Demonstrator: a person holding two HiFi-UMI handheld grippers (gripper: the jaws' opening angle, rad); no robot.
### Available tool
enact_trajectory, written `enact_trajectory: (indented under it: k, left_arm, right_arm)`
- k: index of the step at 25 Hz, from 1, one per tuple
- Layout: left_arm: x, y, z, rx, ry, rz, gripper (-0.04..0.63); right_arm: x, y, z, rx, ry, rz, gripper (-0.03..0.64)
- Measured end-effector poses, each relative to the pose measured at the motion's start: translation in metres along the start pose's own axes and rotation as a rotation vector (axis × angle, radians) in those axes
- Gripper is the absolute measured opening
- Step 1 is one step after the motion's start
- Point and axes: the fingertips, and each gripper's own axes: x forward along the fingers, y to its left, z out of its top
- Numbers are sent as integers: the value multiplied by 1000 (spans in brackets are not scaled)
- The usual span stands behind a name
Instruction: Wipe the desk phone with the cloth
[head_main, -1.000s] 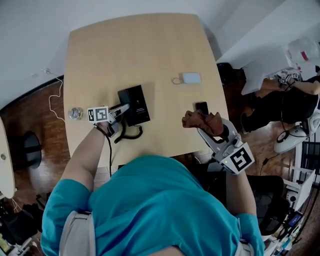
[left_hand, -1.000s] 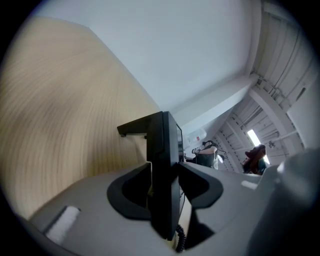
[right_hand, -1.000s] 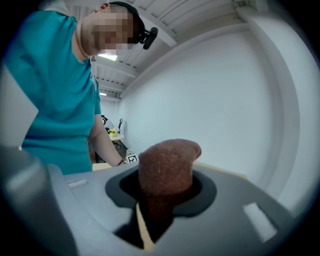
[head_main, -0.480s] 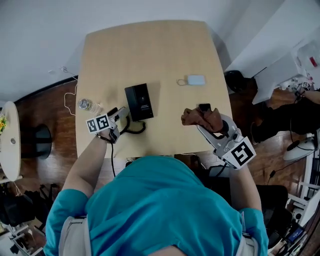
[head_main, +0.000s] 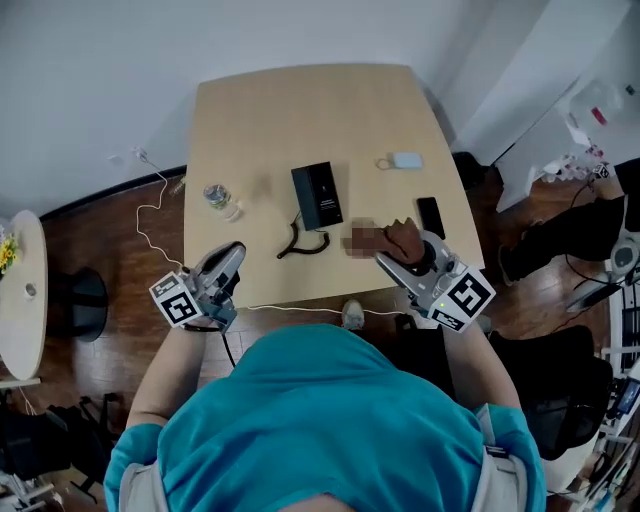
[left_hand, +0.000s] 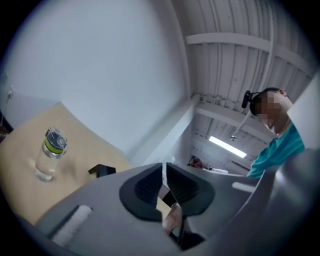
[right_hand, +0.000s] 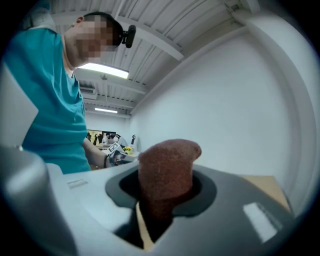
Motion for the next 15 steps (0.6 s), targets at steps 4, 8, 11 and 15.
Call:
enact_trajectory:
  k: [4,8,11,15]
  left_arm:
    - [-72,-31,1,51,23,-11,6]
    - [-113,-70,-24,44,36,8,5]
    - [-112,-92,-53,74,86,-1,6]
    - [-99,-142,-107,82,122,-22,5]
  right_arm:
    - [19,76,7,89,-14,-13,135]
    - [6,123,14,116,0,-13,135]
    - [-6,127,15,172,-22,-32,135]
    - [-57,142,11,197,-56,-35,135]
